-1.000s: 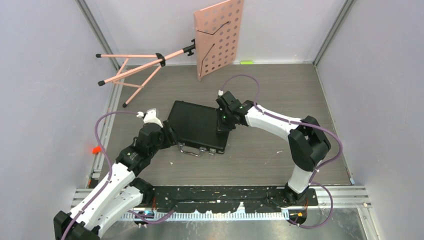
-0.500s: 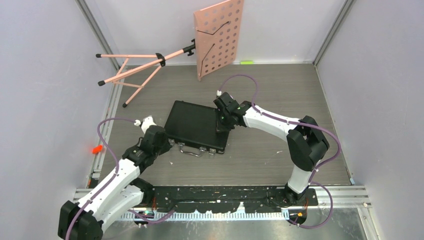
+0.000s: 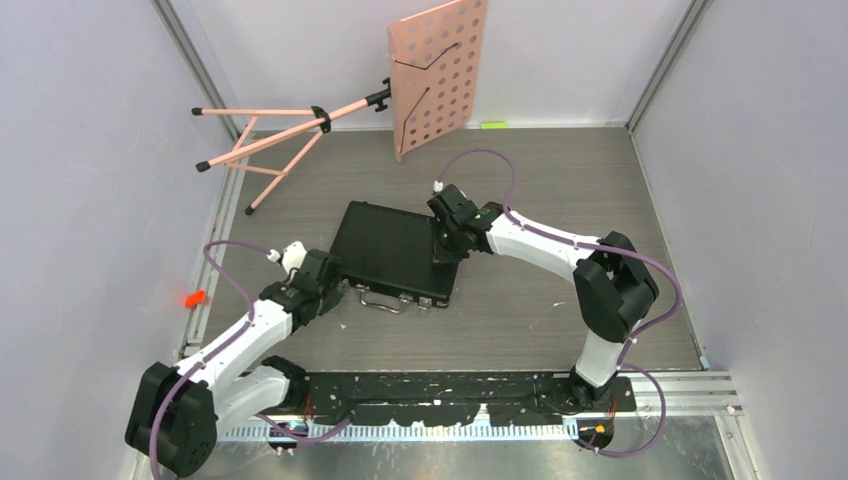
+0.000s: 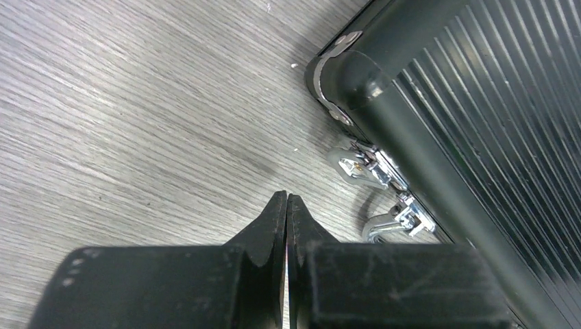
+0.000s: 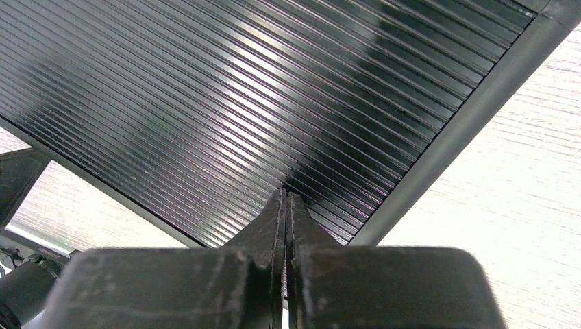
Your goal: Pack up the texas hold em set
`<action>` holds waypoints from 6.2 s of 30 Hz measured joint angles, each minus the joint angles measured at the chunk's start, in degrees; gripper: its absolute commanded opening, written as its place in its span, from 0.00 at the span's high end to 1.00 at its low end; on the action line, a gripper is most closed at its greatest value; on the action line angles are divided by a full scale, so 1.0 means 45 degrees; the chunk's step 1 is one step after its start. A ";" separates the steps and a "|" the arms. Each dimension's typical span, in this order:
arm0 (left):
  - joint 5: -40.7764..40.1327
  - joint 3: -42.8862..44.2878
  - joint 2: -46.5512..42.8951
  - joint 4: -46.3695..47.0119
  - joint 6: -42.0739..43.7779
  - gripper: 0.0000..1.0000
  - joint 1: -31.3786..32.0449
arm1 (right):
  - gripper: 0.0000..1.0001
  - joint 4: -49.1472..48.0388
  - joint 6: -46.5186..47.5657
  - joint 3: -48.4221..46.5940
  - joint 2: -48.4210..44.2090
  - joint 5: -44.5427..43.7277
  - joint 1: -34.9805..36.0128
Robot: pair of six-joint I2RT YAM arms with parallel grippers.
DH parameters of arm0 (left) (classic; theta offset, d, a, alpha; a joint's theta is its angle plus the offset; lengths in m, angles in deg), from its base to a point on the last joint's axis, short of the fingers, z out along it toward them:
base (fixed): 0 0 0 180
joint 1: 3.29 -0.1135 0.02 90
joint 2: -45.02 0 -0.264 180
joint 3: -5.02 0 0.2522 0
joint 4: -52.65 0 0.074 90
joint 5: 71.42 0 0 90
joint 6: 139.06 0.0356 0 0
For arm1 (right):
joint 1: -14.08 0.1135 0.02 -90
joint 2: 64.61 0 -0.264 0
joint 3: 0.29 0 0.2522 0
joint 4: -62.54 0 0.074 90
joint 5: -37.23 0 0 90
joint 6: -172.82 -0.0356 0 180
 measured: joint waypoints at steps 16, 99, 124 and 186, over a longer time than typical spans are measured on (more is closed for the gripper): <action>0.0772 0.0306 0.3317 0.2841 -0.1258 1.00 -0.1205 | 0.99 0.0005 0.0005 -0.0019 0.0010 -0.0005 0.0000; -0.0850 0.1511 0.4828 0.4906 0.0748 1.00 0.7966 | 0.99 -0.0126 -0.0413 0.3002 -0.3560 -0.2254 0.0068; -0.6747 -0.2890 -0.7004 0.6042 1.0486 0.00 0.6547 | 0.02 -0.9826 0.6489 1.3362 -1.5174 -1.3449 -0.0495; 0.1549 -0.2030 0.7325 2.0235 1.3036 0.00 -0.3594 | 0.00 -2.0176 0.6324 1.2726 -0.2487 -0.6470 -0.8354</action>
